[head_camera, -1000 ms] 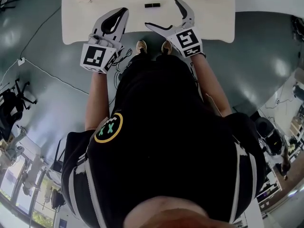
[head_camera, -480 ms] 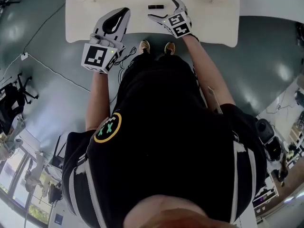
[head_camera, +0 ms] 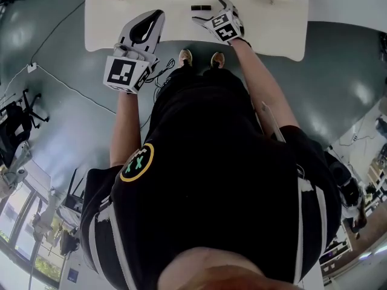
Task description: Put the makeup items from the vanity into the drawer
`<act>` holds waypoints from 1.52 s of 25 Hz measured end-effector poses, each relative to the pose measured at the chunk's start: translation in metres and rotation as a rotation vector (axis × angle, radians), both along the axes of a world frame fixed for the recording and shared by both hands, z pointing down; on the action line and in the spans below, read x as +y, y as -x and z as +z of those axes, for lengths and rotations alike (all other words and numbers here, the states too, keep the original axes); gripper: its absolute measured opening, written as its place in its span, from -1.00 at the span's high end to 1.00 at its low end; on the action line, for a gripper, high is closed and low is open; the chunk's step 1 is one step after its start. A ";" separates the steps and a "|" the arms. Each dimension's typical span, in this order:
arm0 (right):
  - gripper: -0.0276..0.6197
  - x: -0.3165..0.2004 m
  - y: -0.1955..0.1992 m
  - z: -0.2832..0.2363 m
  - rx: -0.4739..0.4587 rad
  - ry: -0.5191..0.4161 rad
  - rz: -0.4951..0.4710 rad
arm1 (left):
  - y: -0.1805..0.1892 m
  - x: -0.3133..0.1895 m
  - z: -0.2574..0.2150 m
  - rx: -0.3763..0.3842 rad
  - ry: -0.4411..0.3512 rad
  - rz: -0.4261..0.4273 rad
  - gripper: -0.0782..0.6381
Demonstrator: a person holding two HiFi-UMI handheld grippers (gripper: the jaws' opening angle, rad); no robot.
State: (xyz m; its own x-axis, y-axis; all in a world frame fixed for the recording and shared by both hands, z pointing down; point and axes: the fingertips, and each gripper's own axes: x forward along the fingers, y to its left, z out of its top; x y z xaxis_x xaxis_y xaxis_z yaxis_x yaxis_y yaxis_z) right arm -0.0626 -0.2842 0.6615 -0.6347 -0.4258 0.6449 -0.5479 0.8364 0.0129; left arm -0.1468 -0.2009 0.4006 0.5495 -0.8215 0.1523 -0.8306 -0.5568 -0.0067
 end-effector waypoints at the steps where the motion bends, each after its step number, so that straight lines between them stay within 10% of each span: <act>1: -0.77 0.000 -0.001 0.001 0.013 -0.005 -0.006 | -0.001 0.000 0.000 0.000 -0.001 0.002 0.70; 7: -0.45 0.007 0.000 0.001 0.041 -0.016 -0.084 | -0.004 0.000 -0.001 0.000 -0.004 0.010 0.70; 13: 0.56 0.029 0.014 -0.005 0.100 -0.075 -0.249 | -0.007 -0.001 -0.001 0.001 -0.001 0.018 0.70; 27: 0.56 0.024 0.009 -0.050 -0.031 -0.092 -0.149 | -0.010 -0.005 0.000 0.011 -0.009 0.065 0.70; 38: 0.56 -0.041 -0.118 -0.118 -0.041 -0.236 0.112 | -0.067 -0.031 -0.010 0.039 -0.047 0.223 0.70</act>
State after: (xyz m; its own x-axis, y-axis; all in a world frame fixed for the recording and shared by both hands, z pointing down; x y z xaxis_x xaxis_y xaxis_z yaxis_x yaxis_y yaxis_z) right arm 0.0557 -0.3252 0.5435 -0.5990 -0.6303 0.4938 -0.6408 0.7471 0.1764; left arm -0.0793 -0.2318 0.3910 0.7227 -0.6851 0.0916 -0.6875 -0.7262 -0.0068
